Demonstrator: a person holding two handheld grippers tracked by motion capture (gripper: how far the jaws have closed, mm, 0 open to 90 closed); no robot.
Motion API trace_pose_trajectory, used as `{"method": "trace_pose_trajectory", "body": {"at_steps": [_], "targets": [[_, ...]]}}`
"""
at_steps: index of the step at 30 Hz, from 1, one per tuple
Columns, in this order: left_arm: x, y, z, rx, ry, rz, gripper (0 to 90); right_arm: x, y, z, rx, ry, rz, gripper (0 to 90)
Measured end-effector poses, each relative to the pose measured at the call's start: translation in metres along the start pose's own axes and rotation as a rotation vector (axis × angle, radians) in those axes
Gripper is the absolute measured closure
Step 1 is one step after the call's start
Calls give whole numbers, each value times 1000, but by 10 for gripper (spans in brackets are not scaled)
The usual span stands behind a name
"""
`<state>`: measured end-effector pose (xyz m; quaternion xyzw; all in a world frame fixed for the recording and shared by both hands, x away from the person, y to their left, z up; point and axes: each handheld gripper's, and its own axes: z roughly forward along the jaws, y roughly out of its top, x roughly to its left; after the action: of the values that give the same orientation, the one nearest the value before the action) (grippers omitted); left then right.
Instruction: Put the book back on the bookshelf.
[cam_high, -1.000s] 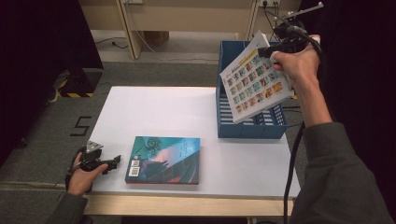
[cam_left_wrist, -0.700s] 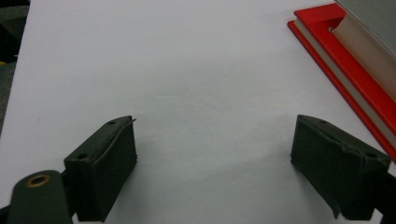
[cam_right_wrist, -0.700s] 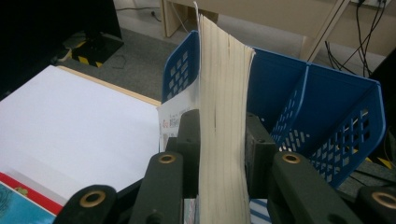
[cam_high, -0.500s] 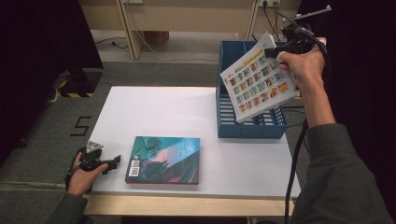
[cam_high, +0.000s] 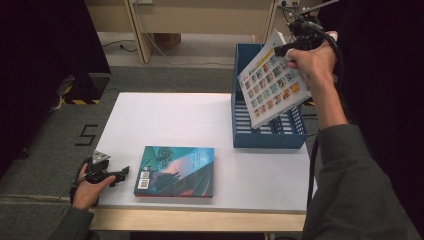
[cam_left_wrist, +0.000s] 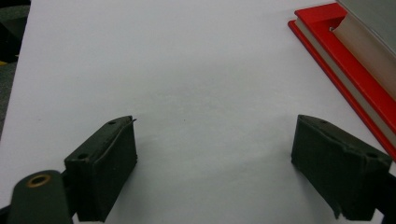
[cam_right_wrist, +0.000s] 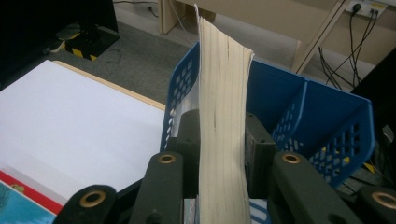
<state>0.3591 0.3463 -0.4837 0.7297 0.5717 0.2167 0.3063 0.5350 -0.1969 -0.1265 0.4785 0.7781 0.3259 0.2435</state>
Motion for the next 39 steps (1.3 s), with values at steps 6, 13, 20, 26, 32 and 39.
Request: {"method": "trace_pose_trajectory", "body": {"at_steps": [6, 13, 20, 26, 32, 39], "targets": [[0, 0, 0, 0, 0, 2, 132, 2, 5, 24, 5, 6, 37, 735], [0, 0, 0, -1, 0, 1, 133, 6, 6, 57, 38, -11, 40, 735], [0, 0, 0, -2, -1, 0, 133, 2, 0, 84, 51, -11, 68, 735], [0, 0, 0, -2, 0, 0, 134, 3, -11, 106, 76, 10, 90, 734], [-1, 0, 0, -2, 2, 1, 133, 4, -21, 123, 100, 28, 99, 733], [-1, -1, 0, -6, 2, -1, 138, 7, -23, 133, 106, 19, 94, 713]]}}
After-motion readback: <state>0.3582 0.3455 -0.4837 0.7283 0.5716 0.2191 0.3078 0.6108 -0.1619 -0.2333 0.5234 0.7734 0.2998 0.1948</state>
